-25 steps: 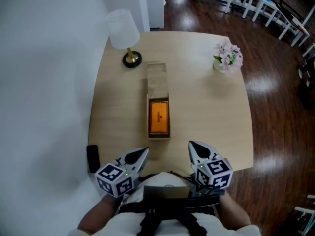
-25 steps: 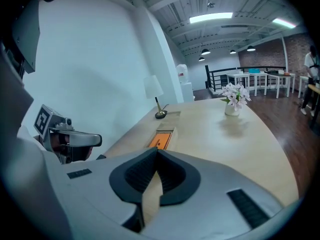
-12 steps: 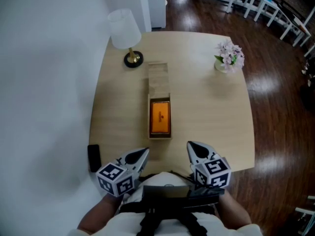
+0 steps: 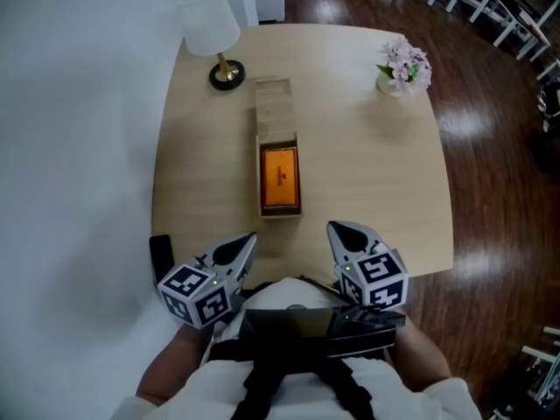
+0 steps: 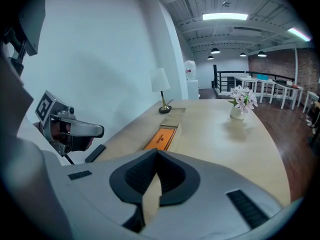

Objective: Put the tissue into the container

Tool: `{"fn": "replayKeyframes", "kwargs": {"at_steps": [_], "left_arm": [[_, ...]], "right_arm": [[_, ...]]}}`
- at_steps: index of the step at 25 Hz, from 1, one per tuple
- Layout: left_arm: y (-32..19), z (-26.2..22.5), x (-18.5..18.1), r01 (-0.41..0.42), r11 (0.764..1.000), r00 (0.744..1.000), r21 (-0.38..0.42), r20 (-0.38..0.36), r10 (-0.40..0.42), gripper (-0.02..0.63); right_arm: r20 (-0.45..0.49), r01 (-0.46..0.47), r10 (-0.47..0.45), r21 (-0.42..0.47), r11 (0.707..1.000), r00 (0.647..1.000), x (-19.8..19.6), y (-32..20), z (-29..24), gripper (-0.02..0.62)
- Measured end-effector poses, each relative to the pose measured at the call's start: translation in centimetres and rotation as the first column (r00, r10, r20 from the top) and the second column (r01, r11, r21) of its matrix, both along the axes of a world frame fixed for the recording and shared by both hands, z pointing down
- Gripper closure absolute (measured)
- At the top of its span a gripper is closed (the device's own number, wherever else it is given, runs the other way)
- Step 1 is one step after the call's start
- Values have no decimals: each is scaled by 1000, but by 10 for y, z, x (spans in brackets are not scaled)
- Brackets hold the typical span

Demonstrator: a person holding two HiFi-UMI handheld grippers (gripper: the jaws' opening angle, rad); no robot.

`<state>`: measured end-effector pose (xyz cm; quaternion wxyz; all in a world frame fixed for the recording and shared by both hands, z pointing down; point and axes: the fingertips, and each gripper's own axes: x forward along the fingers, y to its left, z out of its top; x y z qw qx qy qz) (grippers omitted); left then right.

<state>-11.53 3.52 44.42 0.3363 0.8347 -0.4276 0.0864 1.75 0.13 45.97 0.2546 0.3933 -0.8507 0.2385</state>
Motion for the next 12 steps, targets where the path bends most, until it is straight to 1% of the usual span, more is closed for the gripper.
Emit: {"fn": "replayKeyframes", "kwargs": {"at_steps": [6, 12], "left_arm": [[2, 2, -3, -10, 1000, 1000, -13, -10, 10, 606], [-3, 2, -7, -10, 1000, 1000, -10, -17, 9, 606]], "right_arm": [[-12, -2, 1, -11, 1000, 1000, -3, 3, 4, 595], [-16, 2, -2, -8, 1000, 1000, -9, -4, 5, 595]]}}
